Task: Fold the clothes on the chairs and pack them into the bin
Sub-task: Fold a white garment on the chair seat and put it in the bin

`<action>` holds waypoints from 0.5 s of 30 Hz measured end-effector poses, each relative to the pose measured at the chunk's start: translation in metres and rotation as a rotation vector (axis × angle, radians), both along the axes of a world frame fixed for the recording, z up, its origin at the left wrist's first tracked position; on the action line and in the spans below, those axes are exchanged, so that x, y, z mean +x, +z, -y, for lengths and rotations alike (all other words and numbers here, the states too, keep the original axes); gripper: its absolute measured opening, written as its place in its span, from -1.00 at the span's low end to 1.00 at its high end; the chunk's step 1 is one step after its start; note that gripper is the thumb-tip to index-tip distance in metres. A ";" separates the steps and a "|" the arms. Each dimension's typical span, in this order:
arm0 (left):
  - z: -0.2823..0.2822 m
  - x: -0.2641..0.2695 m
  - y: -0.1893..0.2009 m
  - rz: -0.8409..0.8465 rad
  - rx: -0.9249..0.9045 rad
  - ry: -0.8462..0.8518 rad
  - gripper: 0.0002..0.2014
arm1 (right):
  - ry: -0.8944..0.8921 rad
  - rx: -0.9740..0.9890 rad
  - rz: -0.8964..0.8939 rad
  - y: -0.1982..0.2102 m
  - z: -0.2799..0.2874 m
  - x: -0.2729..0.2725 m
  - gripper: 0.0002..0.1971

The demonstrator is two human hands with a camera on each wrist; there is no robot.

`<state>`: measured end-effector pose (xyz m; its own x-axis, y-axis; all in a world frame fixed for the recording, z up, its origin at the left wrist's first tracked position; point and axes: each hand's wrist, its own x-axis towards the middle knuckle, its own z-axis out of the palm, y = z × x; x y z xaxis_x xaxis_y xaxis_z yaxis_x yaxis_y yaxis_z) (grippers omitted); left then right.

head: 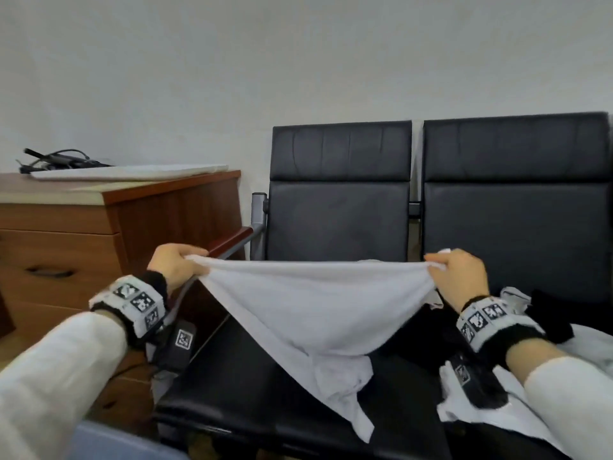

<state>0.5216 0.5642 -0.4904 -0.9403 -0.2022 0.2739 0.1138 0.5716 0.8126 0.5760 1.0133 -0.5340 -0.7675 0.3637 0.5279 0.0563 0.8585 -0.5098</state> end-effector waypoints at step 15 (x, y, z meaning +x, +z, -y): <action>0.001 0.071 0.166 -0.241 -0.692 0.087 -0.74 | -0.118 0.023 -0.250 0.178 -0.015 0.091 -0.76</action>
